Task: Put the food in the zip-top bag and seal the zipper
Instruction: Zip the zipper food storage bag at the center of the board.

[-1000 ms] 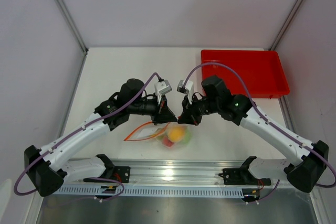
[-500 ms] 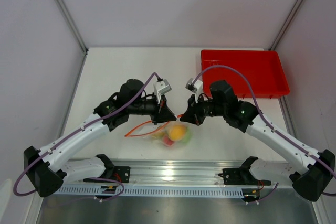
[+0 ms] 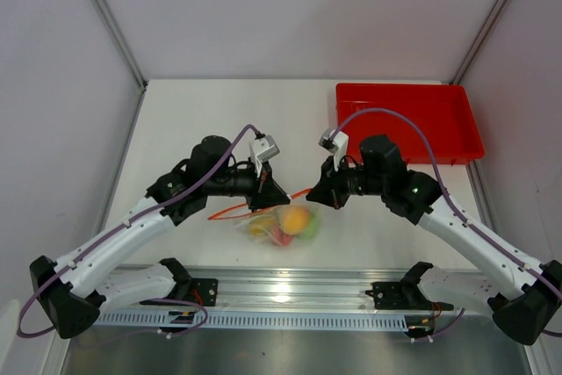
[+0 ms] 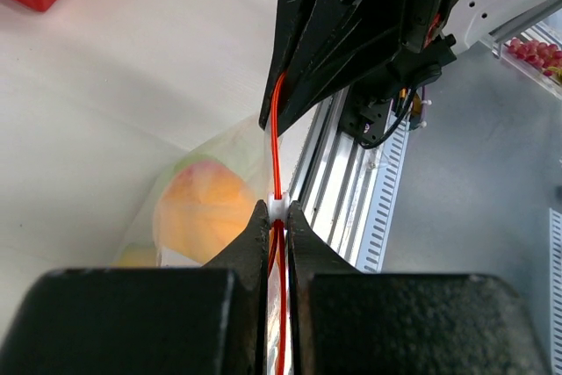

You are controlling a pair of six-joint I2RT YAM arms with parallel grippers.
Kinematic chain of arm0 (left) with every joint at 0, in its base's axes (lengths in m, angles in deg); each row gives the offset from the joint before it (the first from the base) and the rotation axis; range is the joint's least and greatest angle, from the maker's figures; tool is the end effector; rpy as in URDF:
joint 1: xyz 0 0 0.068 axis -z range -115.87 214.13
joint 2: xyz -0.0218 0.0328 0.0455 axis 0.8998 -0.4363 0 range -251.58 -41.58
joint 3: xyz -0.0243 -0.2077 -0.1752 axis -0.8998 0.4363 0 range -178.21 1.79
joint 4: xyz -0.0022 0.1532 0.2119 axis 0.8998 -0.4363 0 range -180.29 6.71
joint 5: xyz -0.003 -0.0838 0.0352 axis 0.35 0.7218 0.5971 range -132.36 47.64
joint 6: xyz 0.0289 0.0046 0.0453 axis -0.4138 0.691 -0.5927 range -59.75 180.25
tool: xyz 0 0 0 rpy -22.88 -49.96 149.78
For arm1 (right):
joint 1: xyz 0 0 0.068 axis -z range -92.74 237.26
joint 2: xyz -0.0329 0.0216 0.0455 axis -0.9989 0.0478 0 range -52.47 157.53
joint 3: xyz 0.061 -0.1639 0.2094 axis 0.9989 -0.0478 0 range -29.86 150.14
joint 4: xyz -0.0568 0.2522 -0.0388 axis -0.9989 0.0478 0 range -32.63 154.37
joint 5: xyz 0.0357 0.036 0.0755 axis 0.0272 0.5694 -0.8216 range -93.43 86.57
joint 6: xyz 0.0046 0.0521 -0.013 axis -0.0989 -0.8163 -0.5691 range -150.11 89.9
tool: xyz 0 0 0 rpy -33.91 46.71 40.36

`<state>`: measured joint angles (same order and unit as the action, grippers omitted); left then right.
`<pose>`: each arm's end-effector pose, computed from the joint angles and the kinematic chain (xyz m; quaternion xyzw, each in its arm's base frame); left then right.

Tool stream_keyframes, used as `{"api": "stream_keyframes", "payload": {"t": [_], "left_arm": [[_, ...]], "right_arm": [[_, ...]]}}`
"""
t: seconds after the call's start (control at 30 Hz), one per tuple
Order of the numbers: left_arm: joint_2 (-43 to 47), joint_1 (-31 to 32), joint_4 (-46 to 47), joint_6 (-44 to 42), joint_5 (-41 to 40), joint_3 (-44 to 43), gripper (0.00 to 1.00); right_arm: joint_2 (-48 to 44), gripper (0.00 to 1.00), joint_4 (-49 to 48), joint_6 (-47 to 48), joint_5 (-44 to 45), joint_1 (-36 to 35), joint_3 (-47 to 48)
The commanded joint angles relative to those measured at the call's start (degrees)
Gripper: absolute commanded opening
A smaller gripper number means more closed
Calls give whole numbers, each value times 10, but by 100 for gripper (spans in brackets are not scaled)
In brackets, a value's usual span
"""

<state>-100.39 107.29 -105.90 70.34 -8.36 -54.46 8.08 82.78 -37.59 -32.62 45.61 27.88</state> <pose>0.1502 -0.1680 0.3444 0.3800 0.7293 -0.4504 0.3477 0.1606 0.1661 0.3417 -0.3676 0.7559 0.4032 0.3619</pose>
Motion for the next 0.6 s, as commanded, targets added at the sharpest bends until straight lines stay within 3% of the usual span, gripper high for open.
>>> {"api": "stream_keyframes", "payload": {"t": [0.0, 0.13, 0.17, 0.2, 0.27, 0.3, 0.4, 0.57], "left_arm": [[26, 1, -22, 3, -2, 2, 1], [40, 1, -25, 2, -3, 4, 1], [41, 1, -25, 1, -3, 7, 1], [42, 1, -25, -1, -3, 7, 1], [42, 1, -27, -2, -3, 8, 1], [42, 1, -26, -3, -2, 8, 1], [39, 1, -24, -4, 5, 8, 1], [38, 1, -23, -5, 10, 9, 1]], "right_arm": [[-15, 0, 11, 12, -2, 8, 4], [-7, 2, 36, 33, -42, 3, 18], [-4, 8, 43, 39, -46, -3, 26], [-2, 23, 49, 51, -41, -14, 33], [5, 43, 68, 67, -26, -28, 55], [9, 47, 75, 72, -18, -42, 63], [31, 53, 96, 99, 12, -55, 98], [79, 55, 130, 141, 12, -62, 149]]}}
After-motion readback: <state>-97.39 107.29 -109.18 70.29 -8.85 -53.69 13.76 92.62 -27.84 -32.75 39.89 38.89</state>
